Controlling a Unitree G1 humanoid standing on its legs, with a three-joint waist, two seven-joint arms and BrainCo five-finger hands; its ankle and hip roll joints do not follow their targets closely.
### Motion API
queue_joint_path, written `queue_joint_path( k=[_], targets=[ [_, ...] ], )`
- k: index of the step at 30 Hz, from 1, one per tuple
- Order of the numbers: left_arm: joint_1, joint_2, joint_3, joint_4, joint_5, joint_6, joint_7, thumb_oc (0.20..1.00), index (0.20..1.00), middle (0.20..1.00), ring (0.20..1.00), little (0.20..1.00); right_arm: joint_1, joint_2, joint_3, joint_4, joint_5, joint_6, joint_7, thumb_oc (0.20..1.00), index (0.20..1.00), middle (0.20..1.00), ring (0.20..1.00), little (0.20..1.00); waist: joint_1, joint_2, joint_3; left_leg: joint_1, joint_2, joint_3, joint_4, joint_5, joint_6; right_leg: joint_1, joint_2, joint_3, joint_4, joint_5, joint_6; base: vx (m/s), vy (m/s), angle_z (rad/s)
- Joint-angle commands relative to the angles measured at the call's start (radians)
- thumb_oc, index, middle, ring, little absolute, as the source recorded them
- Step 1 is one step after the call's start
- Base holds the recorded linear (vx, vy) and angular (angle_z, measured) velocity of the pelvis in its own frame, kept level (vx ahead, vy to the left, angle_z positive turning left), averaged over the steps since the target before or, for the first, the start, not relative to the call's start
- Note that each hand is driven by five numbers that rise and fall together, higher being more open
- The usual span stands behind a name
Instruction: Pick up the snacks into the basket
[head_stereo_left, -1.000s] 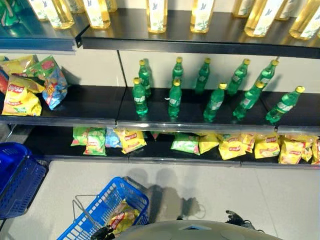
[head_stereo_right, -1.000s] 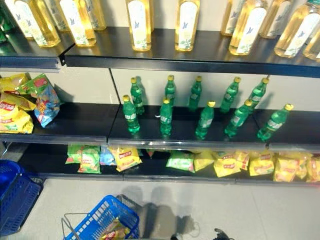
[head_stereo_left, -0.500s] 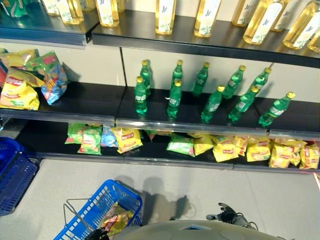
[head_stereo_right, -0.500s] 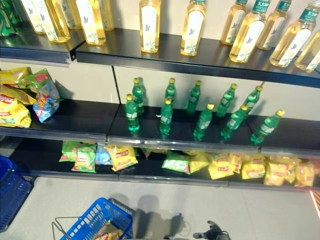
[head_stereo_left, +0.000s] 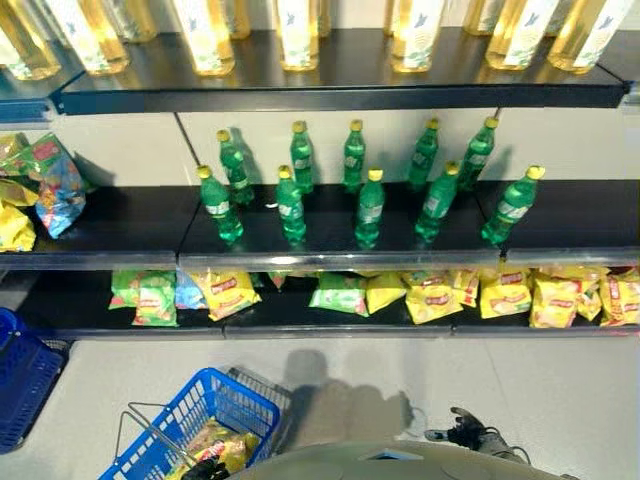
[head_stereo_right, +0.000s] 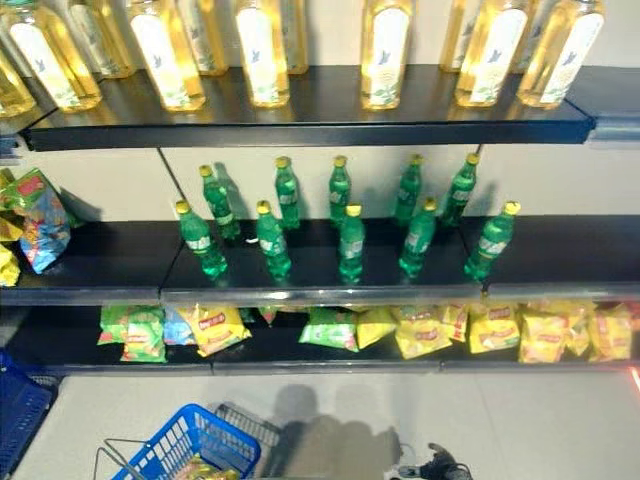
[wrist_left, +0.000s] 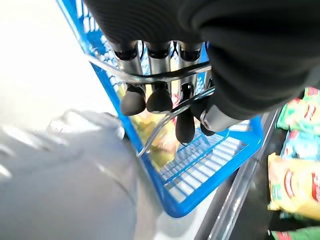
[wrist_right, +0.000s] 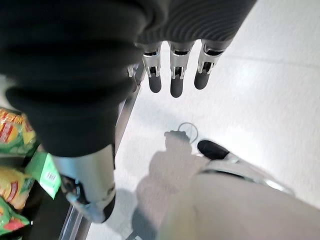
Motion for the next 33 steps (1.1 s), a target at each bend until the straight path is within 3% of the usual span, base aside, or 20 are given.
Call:
queue_joint_path(
  k=[1,2,4,5,6,7,9,10,14,16,18,19,20,21,23,25,27,29,30,33],
  targets=[
    [-0.053,0.029,0.004,0.011,-0.041,-0.020,0.018,0.200,0.200,0.200,0.200,0.200,-0.078,-0.007,0.032,0.023,0.011,-0.018,-0.036,1.000,1.000,1.000,1.000,1.000,-0.017,-0.047,0.034,-0.037,-0.012,0.100,-0.033,0.001,0.013,-0.020,-0.048,0.004,0.034,0.022,0.030,-0.08,-0.363,0.18],
    [-0.062,0.021,-0.002,0.009,-0.032,-0.015,0.017,0.200,0.200,0.200,0.200,0.200,-0.078,-0.014,0.025,0.036,0.019,-0.013,-0.036,1.000,1.000,1.000,1.000,1.000,-0.023,-0.049,0.040,-0.041,-0.029,0.151,-0.018,-0.016,0.021,-0.015,-0.044,-0.008,0.027,0.018,0.025,-0.02,-0.257,0.23],
    [-0.053,0.011,0.003,0.011,-0.028,-0.012,0.004,0.200,0.200,0.200,0.200,0.200,-0.082,-0.020,0.019,0.057,0.026,-0.014,-0.034,1.000,1.000,1.000,1.000,1.000,-0.012,-0.051,0.042,-0.045,-0.107,0.127,0.027,-0.079,0.036,0.000,-0.034,-0.018,0.002,0.020,0.016,0.00,-0.274,0.28],
    [-0.053,0.011,0.003,0.011,-0.028,-0.012,0.004,0.200,0.200,0.200,0.200,0.200,-0.082,-0.020,0.020,0.057,0.026,-0.014,-0.034,1.000,1.000,1.000,1.000,1.000,-0.012,-0.051,0.041,-0.046,-0.107,0.127,0.027,-0.079,0.036,-0.001,-0.034,-0.018,0.002,0.020,0.016,0.03,-0.163,0.23],
    [-0.048,0.007,0.005,0.009,-0.029,-0.014,0.001,0.200,0.200,0.200,0.200,0.200,-0.083,-0.022,0.021,0.068,0.022,-0.013,-0.029,1.000,1.000,1.000,1.000,1.000,-0.004,-0.052,0.040,-0.059,-0.159,0.091,0.056,-0.117,0.047,0.003,-0.032,-0.017,-0.003,0.021,0.012,0.09,-0.239,0.15],
    [-0.039,0.004,0.014,0.001,-0.029,-0.012,-0.013,0.200,0.200,0.200,0.200,0.200,-0.080,-0.024,0.029,0.069,-0.002,-0.013,-0.021,1.000,1.000,1.000,1.000,1.000,0.010,-0.059,0.035,-0.080,-0.262,0.067,0.074,-0.203,0.081,0.020,-0.023,-0.019,-0.024,0.023,0.012,0.13,-0.296,0.14],
    [-0.037,0.004,0.017,0.003,-0.017,-0.008,-0.021,0.200,0.200,0.200,0.200,0.200,-0.078,-0.023,0.023,0.082,-0.007,-0.012,-0.017,1.000,1.000,1.000,1.000,1.000,0.014,-0.055,0.032,-0.087,-0.299,0.069,0.065,-0.213,0.094,0.028,-0.014,-0.022,-0.033,0.026,0.013,0.11,-0.184,0.14],
    [-0.031,0.003,0.025,0.007,-0.008,0.003,-0.032,0.200,0.200,0.200,0.200,0.200,-0.066,-0.015,0.011,0.100,-0.006,-0.009,-0.015,1.000,1.000,1.000,1.000,1.000,0.016,-0.040,0.025,-0.100,-0.353,0.110,0.033,-0.206,0.113,0.036,0.007,-0.037,-0.049,0.035,0.015,0.11,-0.129,0.06],
    [-0.026,0.020,0.044,0.002,0.015,0.006,-0.032,0.200,0.200,0.200,0.200,0.200,-0.069,-0.001,0.036,0.080,-0.027,-0.016,-0.017,1.000,1.000,1.000,1.000,1.000,0.024,-0.028,0.019,-0.117,-0.411,0.155,-0.037,-0.174,0.127,0.031,0.059,-0.048,-0.039,0.030,0.015,0.09,-0.094,0.30],
    [-0.029,0.030,0.056,0.008,0.017,0.008,-0.036,0.200,0.200,0.200,0.200,0.200,-0.077,0.001,0.031,0.082,-0.023,-0.020,-0.023,1.000,1.000,1.000,1.000,1.000,0.033,-0.038,0.022,-0.111,-0.409,0.133,-0.042,-0.177,0.133,0.023,0.074,-0.042,-0.005,0.015,0.016,0.10,-0.112,0.03],
    [-0.022,0.064,0.082,0.020,0.022,0.013,-0.029,0.200,0.200,0.200,0.200,0.200,-0.075,0.020,0.015,0.061,-0.015,-0.027,-0.026,1.000,1.000,1.000,1.000,1.000,0.022,-0.085,0.033,-0.085,-0.401,0.127,-0.034,-0.200,0.158,-0.019,0.086,-0.034,0.152,0.038,0.066,0.14,-0.137,-0.22],
    [-0.022,0.064,0.082,0.020,0.022,0.013,-0.029,0.200,0.200,0.200,0.200,0.200,-0.075,0.020,0.015,0.061,-0.015,-0.027,-0.026,1.000,1.000,1.000,1.000,1.000,0.022,-0.085,0.032,-0.086,-0.401,0.127,-0.034,-0.200,0.158,-0.020,0.086,-0.034,0.152,0.038,0.066,0.07,-0.122,-0.14],
    [-0.040,0.087,0.092,0.012,0.018,0.012,-0.017,0.200,0.200,0.200,0.200,0.200,-0.074,0.028,-0.004,0.024,0.002,-0.030,-0.037,1.000,1.000,1.000,1.000,1.000,0.001,-0.104,0.057,-0.073,-0.386,0.132,-0.027,-0.206,0.162,-0.073,0.082,-0.025,0.278,0.113,0.158,0.02,-0.110,-0.02],
    [-0.050,0.090,0.094,0.002,0.008,0.003,-0.011,0.200,0.200,0.200,0.200,0.200,-0.076,0.030,-0.014,0.008,0.016,-0.036,-0.045,1.000,1.000,1.000,1.000,1.000,-0.004,-0.096,0.071,-0.074,-0.368,0.134,-0.019,-0.200,0.163,-0.104,0.074,-0.040,0.360,0.128,0.184,0.00,-0.130,-0.06],
    [-0.061,0.086,0.071,-0.018,0.001,-0.004,-0.012,0.200,0.200,0.200,0.200,0.200,-0.072,0.031,0.000,-0.046,0.020,-0.039,-0.039,1.000,1.000,1.000,1.000,1.000,-0.010,-0.074,0.082,-0.079,-0.342,0.127,-0.012,-0.187,0.163,-0.135,0.057,-0.037,0.424,0.106,0.167,0.02,-0.053,0.06],
    [-0.070,0.079,0.043,-0.036,-0.005,-0.020,-0.005,0.200,0.200,0.200,0.200,0.200,-0.056,0.027,-0.005,-0.056,0.023,-0.038,-0.046,1.000,1.000,1.000,1.000,1.000,-0.006,-0.065,0.085,-0.067,-0.337,0.100,-0.018,-0.183,0.151,-0.091,-0.016,-0.064,0.351,0.045,0.104,0.09,-0.099,0.21],
    [-0.078,0.071,0.021,-0.048,-0.013,-0.031,-0.002,0.200,0.200,0.200,0.200,0.200,-0.044,0.024,-0.021,-0.054,0.041,-0.039,-0.056,1.000,1.000,1.000,1.000,1.000,-0.002,-0.047,0.071,-0.067,-0.317,0.076,-0.036,-0.176,0.133,-0.060,-0.080,-0.029,0.266,0.031,0.073,0.07,-0.189,0.43],
    [-0.082,0.073,0.015,-0.044,-0.018,-0.037,0.009,0.200,0.200,0.200,0.200,0.200,-0.039,0.026,-0.016,-0.044,0.030,-0.032,-0.058,1.000,1.000,1.000,1.000,1.000,-0.001,-0.045,0.054,-0.063,-0.305,0.055,-0.041,-0.182,0.114,-0.015,-0.147,0.022,0.128,0.062,0.072,0.10,-0.287,0.29],
    [-0.084,0.082,0.009,-0.035,-0.016,-0.038,0.014,0.200,0.200,0.200,0.200,0.200,-0.045,0.028,0.001,-0.020,0.006,-0.020,-0.058,1.000,1.000,1.000,1.000,1.000,0.003,-0.049,0.051,-0.061,-0.290,0.041,-0.035,-0.189,0.101,-0.018,-0.196,0.046,0.066,0.126,0.087,0.06,-0.261,0.12],
    [-0.078,0.092,0.022,-0.027,-0.013,-0.039,0.018,0.200,0.200,0.200,0.200,0.200,-0.054,0.030,0.016,0.011,-0.018,-0.012,-0.052,1.000,1.000,1.000,1.000,1.000,0.014,-0.070,0.044,-0.059,-0.275,0.051,-0.030,-0.194,0.089,0.013,-0.184,0.028,0.022,0.095,0.101,0.03,-0.270,0.06]
  ],
)
